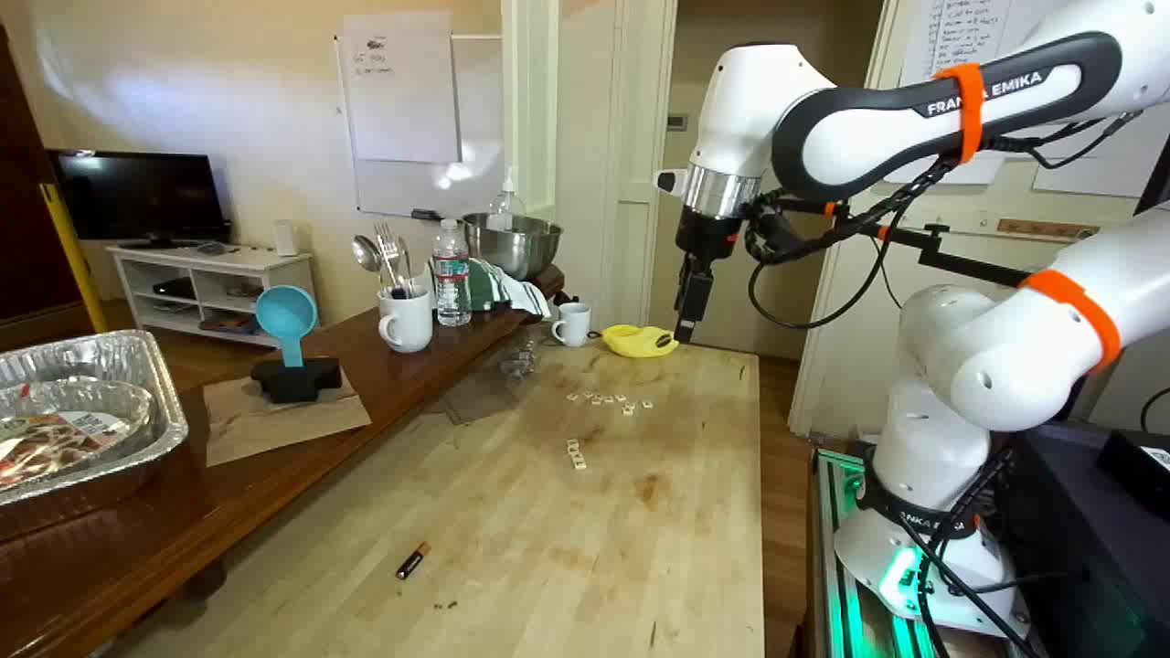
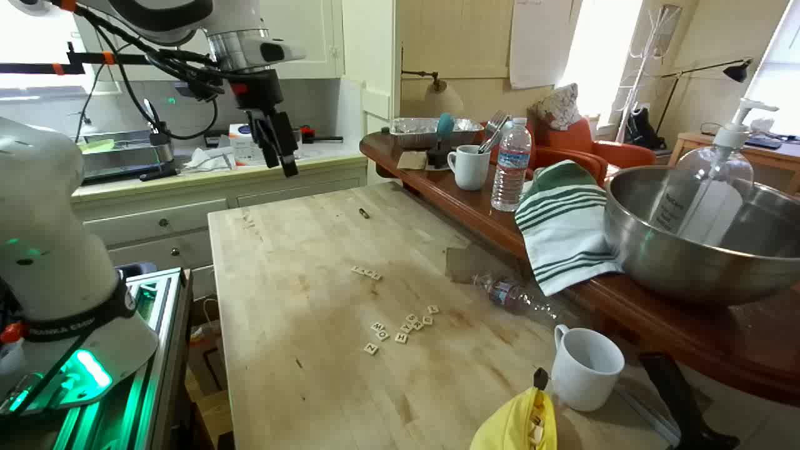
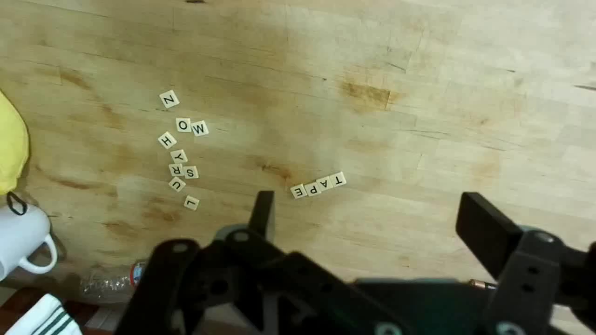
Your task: Use the tiles to create the word 'Tapes'.
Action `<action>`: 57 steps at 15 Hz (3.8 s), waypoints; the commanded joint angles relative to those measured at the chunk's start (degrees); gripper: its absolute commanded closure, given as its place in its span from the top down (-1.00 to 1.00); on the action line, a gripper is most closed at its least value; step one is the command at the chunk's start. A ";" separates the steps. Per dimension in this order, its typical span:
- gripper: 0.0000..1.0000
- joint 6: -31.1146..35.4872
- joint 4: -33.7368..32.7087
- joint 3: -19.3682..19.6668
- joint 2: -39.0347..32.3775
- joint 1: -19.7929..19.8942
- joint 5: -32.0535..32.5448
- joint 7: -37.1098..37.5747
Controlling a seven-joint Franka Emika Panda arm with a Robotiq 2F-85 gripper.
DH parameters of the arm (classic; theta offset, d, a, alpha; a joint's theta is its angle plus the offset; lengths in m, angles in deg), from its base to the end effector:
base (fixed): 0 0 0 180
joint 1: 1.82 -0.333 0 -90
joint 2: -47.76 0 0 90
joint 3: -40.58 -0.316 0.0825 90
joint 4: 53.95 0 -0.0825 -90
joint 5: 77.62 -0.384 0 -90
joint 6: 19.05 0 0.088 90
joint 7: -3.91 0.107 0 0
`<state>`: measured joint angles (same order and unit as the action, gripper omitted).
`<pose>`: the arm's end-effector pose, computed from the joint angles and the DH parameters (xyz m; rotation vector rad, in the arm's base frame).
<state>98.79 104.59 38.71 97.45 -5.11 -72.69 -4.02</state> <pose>0.3054 0.0227 0.4626 3.0001 0.3818 0.2320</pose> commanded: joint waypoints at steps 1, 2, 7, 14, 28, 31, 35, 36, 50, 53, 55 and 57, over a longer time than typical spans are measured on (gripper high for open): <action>1.00 -0.22 0.35 0.34 -0.06 -0.41 0.32 0.29; 1.00 -0.22 0.87 0.35 -0.17 -0.41 0.32 0.29; 1.00 2.20 0.75 0.09 -2.93 0.52 0.93 1.35; 1.00 22.39 -2.15 2.06 -22.63 7.50 4.23 5.62; 1.00 31.49 -10.40 9.22 -44.40 11.73 0.28 3.50; 1.00 31.51 -12.32 9.72 -47.06 11.78 -0.88 2.94; 1.00 31.51 -12.69 9.71 -47.32 11.76 -1.00 2.94; 1.00 31.51 -12.70 9.71 -47.32 11.75 -1.00 2.94; -0.12 45.20 -16.16 8.77 -57.94 11.93 -5.45 0.18; -0.56 47.60 -17.40 8.79 -60.66 12.27 -5.42 0.75; -0.83 48.25 -18.21 8.75 -62.15 12.57 -5.44 0.90; -1.00 48.46 -18.75 9.00 -63.19 12.84 -4.90 1.16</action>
<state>145.69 87.56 47.93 37.29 6.93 -76.65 -2.12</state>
